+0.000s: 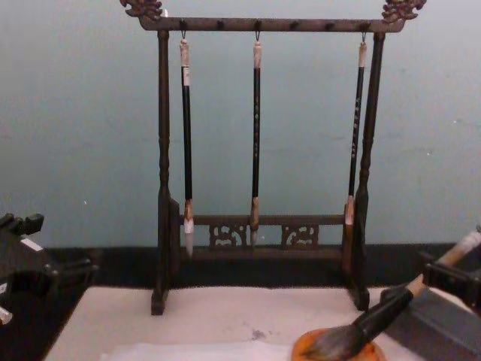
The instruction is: Pick up the brush from the inkstone, write on the paper, then place the brush back to its original position.
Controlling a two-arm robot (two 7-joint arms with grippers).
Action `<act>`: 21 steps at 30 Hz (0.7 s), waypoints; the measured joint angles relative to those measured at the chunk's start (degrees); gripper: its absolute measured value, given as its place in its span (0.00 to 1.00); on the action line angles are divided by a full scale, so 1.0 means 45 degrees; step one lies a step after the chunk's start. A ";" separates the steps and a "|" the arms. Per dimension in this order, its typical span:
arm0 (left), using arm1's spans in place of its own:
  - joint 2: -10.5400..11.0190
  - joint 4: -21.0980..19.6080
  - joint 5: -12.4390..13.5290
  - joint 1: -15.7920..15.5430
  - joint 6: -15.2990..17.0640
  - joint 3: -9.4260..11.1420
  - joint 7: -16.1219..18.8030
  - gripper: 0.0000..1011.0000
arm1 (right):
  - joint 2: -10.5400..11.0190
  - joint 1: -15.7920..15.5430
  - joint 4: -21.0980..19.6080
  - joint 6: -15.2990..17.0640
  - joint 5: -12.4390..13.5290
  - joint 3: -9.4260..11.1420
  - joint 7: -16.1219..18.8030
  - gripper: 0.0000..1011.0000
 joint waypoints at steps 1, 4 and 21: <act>0.0000 0.0000 0.0000 0.0000 0.0000 0.0000 0.0000 1.00 | 0.0000 0.0001 0.0000 0.0000 0.0000 0.0000 0.0001 0.99; 0.0000 0.0001 0.0000 0.0000 0.0000 0.0000 0.0000 1.00 | -0.0001 0.0000 0.0000 -0.0001 0.0001 0.0000 0.0000 0.99; 0.0000 0.0000 0.0000 0.0000 -0.0001 0.0001 0.0000 1.00 | 0.0000 0.0000 0.0001 -0.0002 -0.0001 0.0000 0.0002 0.99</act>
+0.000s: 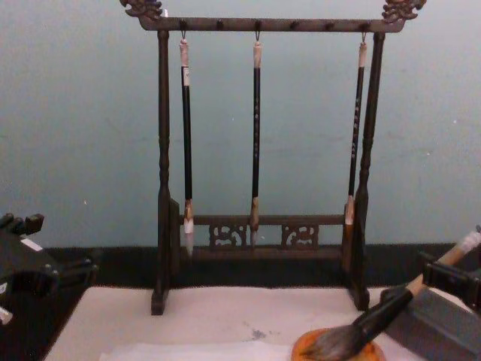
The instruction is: Pick up the brush from the inkstone, write on the paper, then place the brush back to its original position.
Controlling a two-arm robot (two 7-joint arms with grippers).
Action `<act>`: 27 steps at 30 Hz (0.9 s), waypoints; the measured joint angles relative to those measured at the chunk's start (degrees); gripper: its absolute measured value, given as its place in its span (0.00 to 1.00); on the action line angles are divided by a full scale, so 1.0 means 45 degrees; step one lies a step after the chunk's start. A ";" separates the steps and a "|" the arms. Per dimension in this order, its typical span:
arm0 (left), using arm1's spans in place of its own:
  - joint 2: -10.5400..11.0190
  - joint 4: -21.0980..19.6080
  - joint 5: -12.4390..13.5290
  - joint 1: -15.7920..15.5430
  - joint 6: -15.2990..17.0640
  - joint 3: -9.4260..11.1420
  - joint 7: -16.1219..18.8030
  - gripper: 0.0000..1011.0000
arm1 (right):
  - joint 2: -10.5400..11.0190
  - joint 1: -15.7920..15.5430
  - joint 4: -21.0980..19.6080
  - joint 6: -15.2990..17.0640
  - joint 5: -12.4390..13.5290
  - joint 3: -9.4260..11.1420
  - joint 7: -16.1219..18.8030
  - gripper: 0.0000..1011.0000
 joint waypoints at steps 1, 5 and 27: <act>0.0000 0.0001 0.0000 0.0000 0.0000 -0.0001 0.0000 1.00 | 0.0000 0.0001 -0.0001 -0.0001 0.0000 0.0000 -0.0001 0.99; 0.0000 0.0000 0.0000 0.0000 0.0000 0.0000 0.0000 1.00 | 0.0000 0.0001 0.0000 -0.0001 0.0001 0.0000 0.0000 0.99; 0.0000 0.0000 0.0000 0.0000 0.0000 -0.0001 0.0000 1.00 | -0.0001 0.0001 0.0000 -0.0001 0.0000 0.0000 0.0000 0.99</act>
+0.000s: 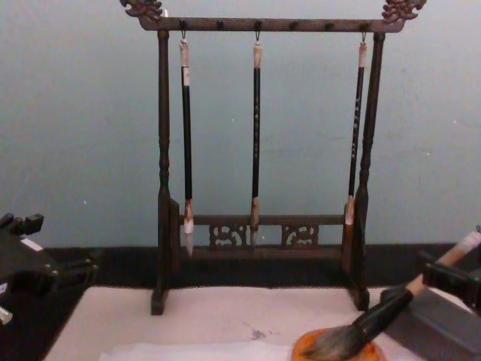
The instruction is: Pick up the brush from the inkstone, write on the paper, then place the brush back to its original position.
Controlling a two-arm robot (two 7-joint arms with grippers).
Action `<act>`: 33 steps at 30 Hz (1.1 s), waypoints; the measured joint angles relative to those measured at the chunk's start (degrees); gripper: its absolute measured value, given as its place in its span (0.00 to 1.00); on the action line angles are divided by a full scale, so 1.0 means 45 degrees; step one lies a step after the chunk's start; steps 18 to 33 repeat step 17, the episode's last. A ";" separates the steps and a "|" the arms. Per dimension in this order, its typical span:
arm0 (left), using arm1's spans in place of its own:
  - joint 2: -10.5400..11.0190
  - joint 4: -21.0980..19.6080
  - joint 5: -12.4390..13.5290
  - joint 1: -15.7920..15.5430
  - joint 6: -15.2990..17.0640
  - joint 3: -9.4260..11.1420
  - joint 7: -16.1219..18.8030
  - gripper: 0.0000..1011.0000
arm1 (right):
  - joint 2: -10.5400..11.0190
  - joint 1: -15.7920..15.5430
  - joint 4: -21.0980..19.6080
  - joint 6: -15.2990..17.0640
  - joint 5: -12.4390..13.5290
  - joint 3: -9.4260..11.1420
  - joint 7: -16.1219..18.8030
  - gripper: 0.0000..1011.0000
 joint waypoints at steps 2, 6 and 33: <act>0.0000 0.0000 0.0000 0.0000 0.0000 0.0000 0.0000 1.00 | 0.0001 0.0000 0.0000 0.0000 0.0000 0.0000 0.0000 0.99; 0.0000 0.0000 0.0000 0.0001 0.0000 0.0000 0.0000 1.00 | 0.0000 0.0000 0.0000 0.0000 0.0000 0.0000 0.0000 0.99; 0.0000 0.0000 0.0000 0.0000 0.0000 0.0000 0.0000 1.00 | 0.0000 0.0000 0.0000 0.0000 0.0000 0.0000 0.0000 0.99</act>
